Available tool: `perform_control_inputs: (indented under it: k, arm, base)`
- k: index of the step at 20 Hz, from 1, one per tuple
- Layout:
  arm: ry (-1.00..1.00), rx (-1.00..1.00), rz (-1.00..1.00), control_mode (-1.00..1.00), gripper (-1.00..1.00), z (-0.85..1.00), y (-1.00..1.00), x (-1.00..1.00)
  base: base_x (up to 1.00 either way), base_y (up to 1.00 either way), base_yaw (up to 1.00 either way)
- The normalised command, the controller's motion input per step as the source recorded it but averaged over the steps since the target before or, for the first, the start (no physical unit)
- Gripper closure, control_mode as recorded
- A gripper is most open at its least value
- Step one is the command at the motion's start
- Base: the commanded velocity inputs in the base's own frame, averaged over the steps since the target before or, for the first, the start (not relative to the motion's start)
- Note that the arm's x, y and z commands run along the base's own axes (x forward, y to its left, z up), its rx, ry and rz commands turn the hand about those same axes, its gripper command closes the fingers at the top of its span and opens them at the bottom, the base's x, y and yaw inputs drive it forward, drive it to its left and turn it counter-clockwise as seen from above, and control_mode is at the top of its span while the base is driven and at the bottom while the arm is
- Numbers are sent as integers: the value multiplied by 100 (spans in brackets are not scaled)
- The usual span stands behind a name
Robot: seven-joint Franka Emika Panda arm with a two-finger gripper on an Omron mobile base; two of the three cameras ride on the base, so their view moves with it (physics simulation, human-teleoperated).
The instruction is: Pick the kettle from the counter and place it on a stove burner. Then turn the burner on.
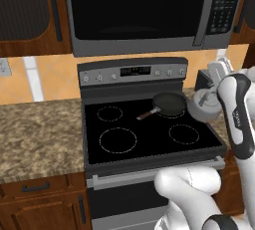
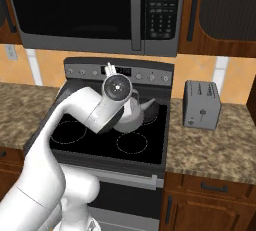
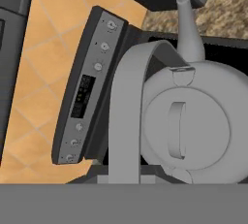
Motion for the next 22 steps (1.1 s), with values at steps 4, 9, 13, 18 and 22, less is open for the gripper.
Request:
perform_control_inputs:
  k: [4,9,13,18,22]
  arm:
    - [0,0,5,-100,100,4,100,-23]
    - [0,2,2,-100,100,-5,100,0]
    - [0,5,0,-100,100,-19,100,18]
    - [2,3,0,-100,100,-25,100,58]
    - [9,3,-3,-100,100,-26,100,73]
  base:
    - [0,0,0]
    - [0,0,0]
    - [0,0,0]
    - [0,0,0]
    - [0,0,0]
